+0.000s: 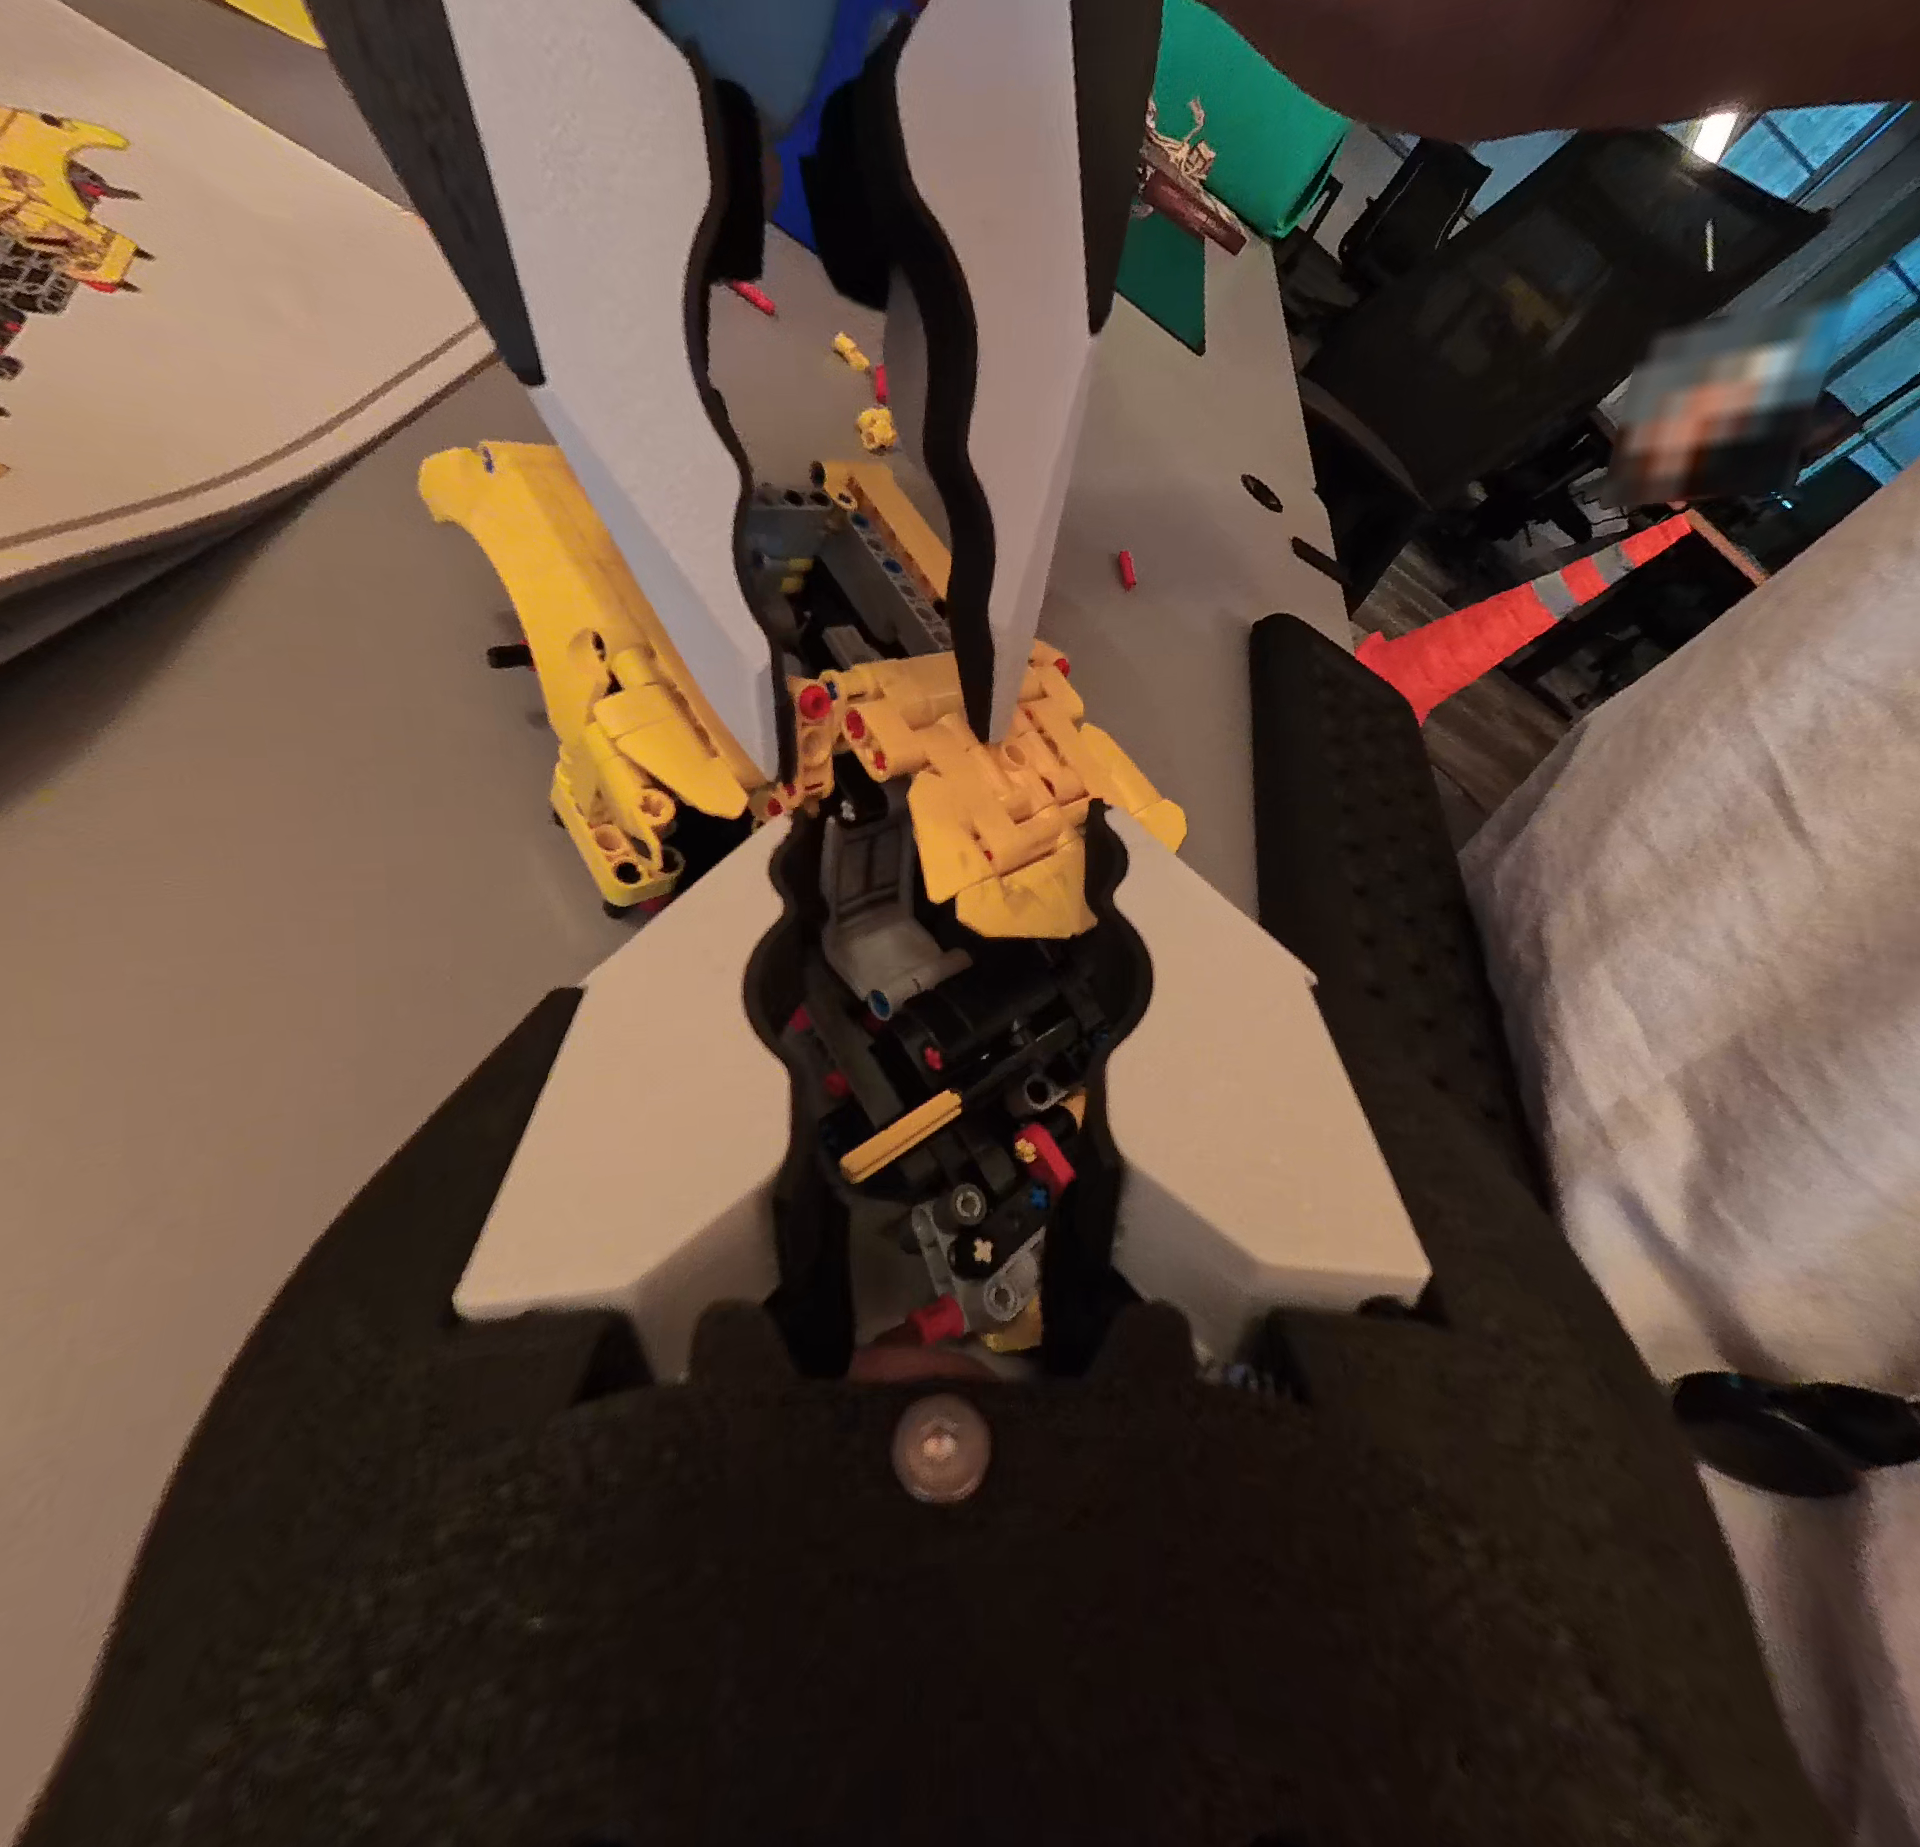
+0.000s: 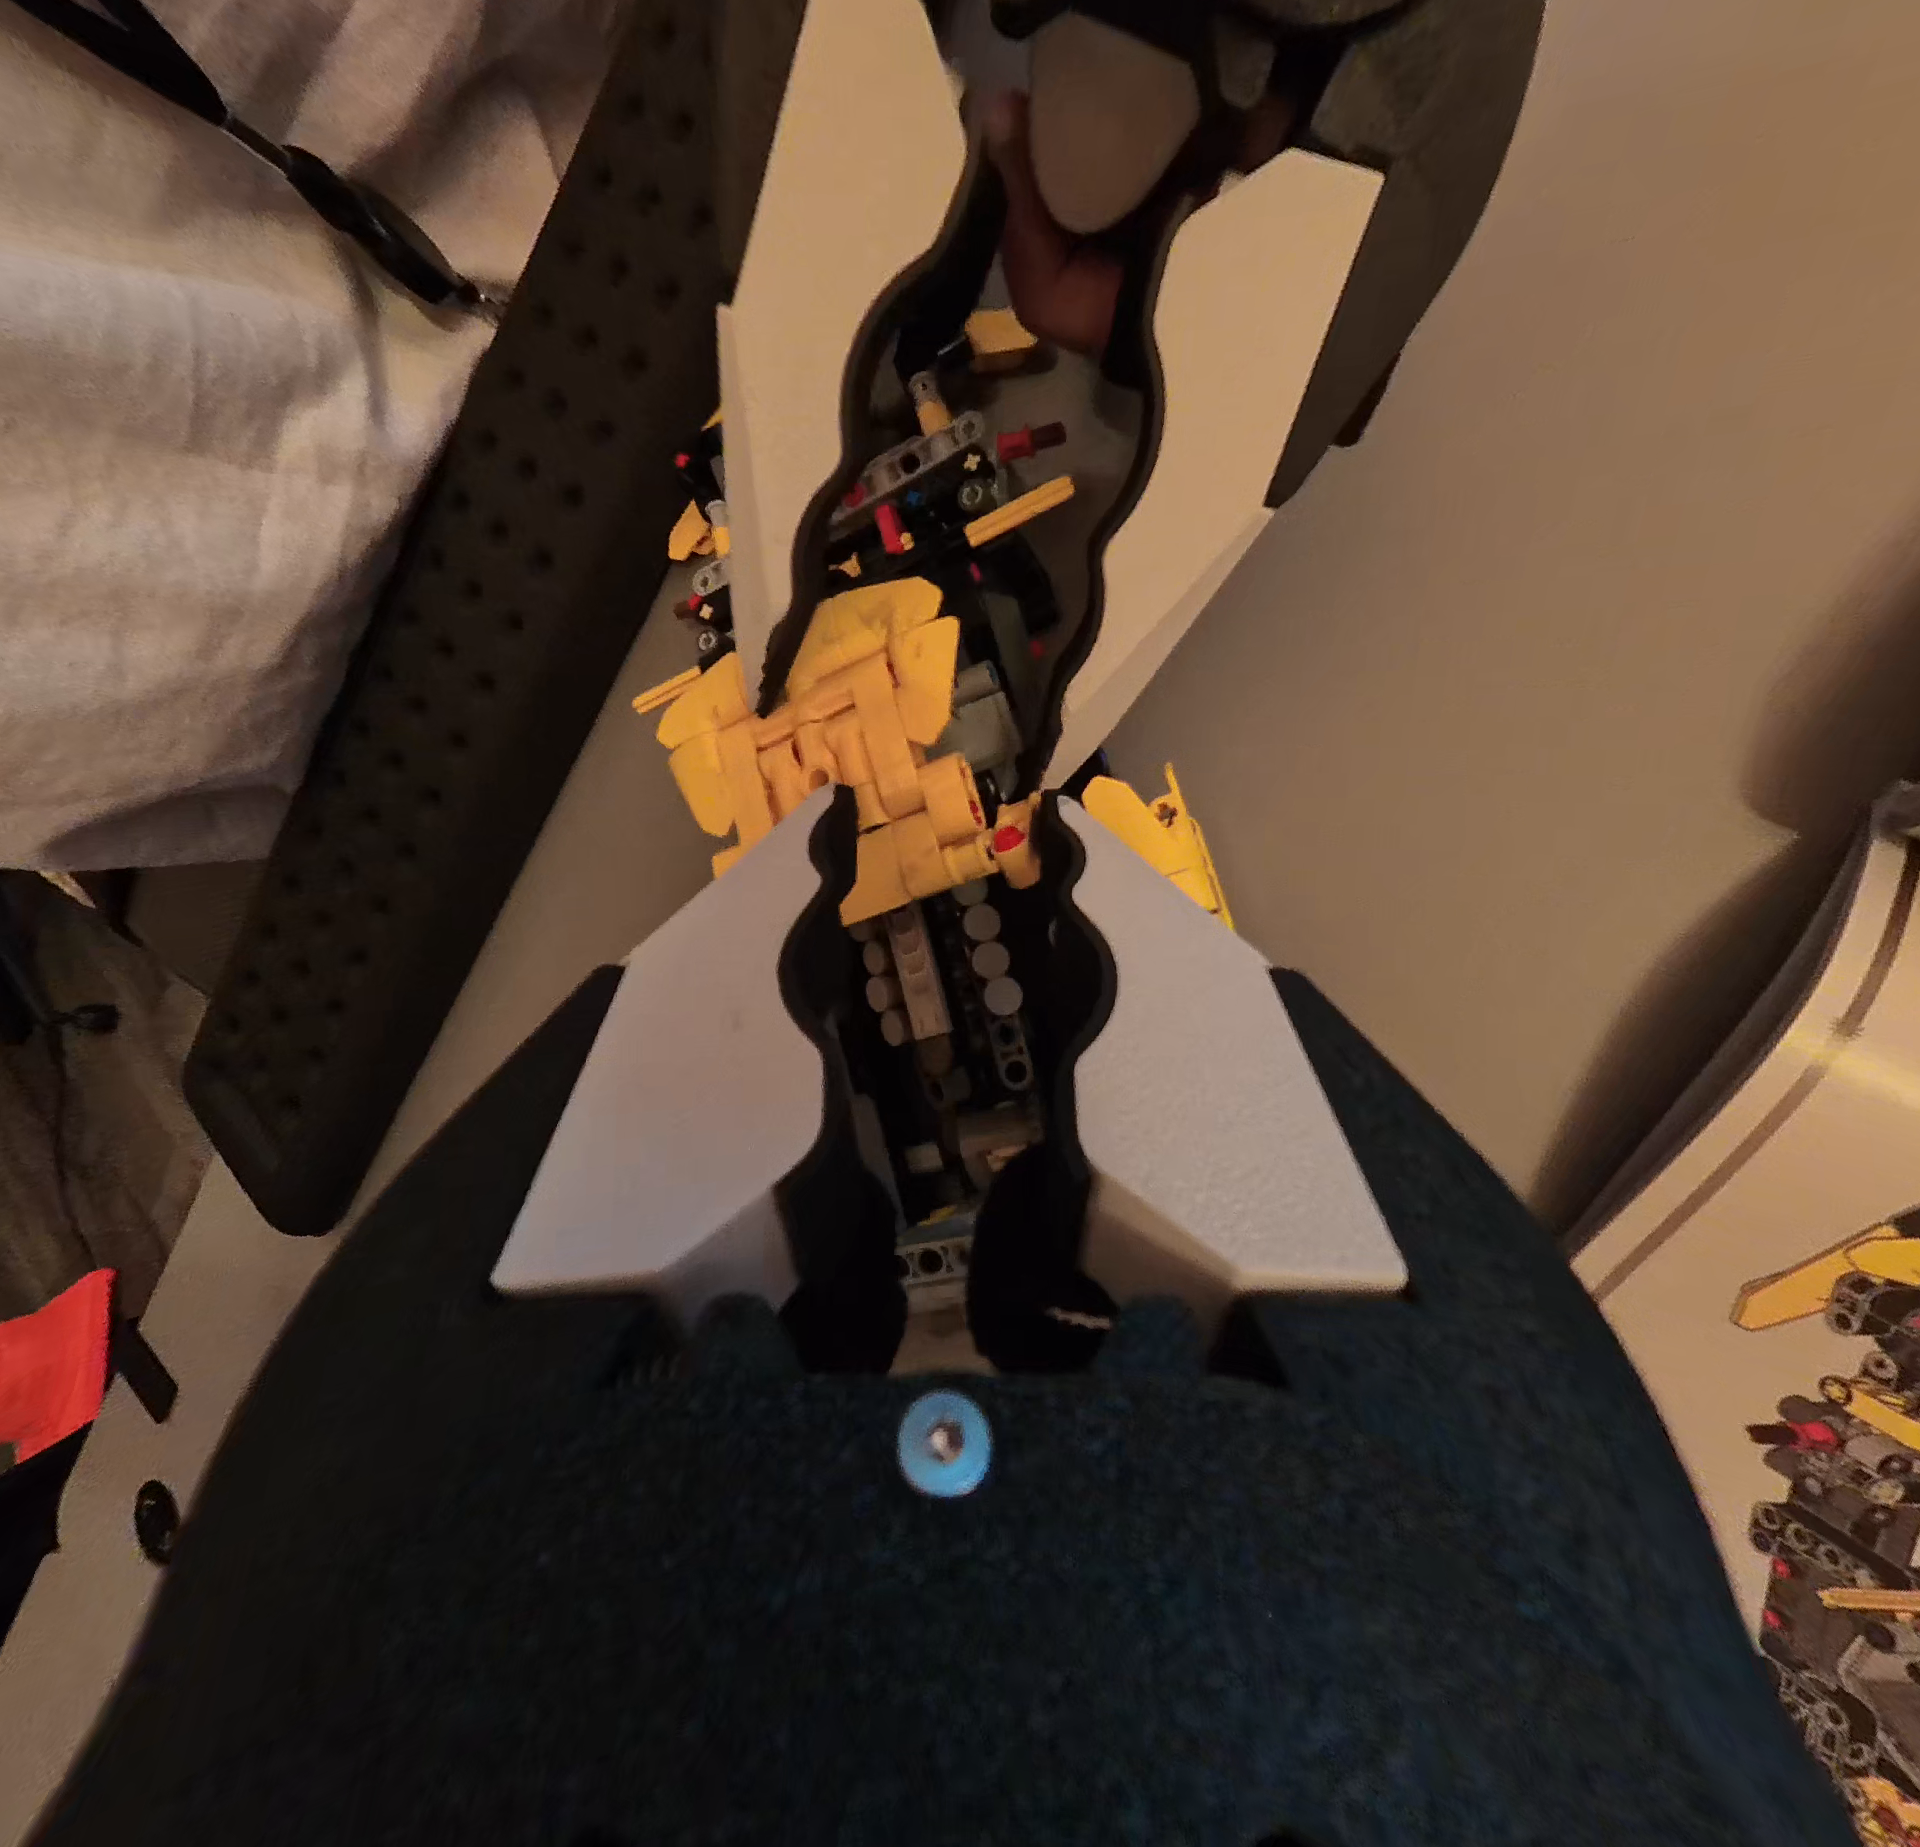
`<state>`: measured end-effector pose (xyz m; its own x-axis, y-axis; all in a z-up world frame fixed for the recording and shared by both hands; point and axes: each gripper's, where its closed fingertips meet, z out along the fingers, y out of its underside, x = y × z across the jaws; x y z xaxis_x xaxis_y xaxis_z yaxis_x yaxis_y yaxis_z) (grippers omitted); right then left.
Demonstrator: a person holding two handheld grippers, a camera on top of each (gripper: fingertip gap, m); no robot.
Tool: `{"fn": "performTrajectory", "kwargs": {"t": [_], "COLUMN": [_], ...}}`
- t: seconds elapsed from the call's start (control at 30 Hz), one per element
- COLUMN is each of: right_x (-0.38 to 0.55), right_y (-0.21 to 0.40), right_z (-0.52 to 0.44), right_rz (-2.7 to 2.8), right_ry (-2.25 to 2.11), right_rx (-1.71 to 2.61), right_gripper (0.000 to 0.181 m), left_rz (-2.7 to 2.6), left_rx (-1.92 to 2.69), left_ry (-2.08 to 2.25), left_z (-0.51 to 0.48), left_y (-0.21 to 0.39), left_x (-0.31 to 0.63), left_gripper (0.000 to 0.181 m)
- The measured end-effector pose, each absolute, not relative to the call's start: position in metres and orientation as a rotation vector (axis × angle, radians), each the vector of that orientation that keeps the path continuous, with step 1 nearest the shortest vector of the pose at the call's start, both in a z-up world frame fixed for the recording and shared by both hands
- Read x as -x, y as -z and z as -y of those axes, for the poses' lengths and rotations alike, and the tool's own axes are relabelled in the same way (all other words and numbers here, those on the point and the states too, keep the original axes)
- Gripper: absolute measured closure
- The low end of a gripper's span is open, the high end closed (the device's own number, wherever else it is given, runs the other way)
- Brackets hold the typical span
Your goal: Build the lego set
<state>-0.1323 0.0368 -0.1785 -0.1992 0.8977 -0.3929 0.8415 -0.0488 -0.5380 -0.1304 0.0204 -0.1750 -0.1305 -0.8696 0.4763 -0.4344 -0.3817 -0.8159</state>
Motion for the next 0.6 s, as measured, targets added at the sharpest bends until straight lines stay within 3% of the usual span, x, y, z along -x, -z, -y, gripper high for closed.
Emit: {"fn": "performTrajectory", "kwargs": {"t": [0.17, 0.3, 0.43, 0.6], "right_x": [0.127, 0.12, 0.095, 0.087], "right_y": [0.161, 0.126, 0.131, 0.136], "right_z": [-0.049, -0.066, -0.059, -0.016], "right_rz": [2.023, 1.606, 1.171, 0.672], "right_ry": [-1.043, -1.113, -0.947, -0.946], "right_rx": [1.962, 2.019, 2.174, 2.067], "right_gripper": [0.147, 0.145, 0.145, 0.149], "left_rz": [-1.432, -1.394, -1.281, -1.309], "left_rx": [1.757, 1.733, 1.643, 1.513], "left_ry": [1.524, 1.512, 1.548, 1.514], "left_z": [-0.02, -0.027, -0.039, -0.058], "left_y": [0.175, 0.168, 0.146, 0.137], "left_x": [0.131, 0.133, 0.135, 0.14], "left_gripper": [0.129, 0.129, 0.129, 0.13]}}
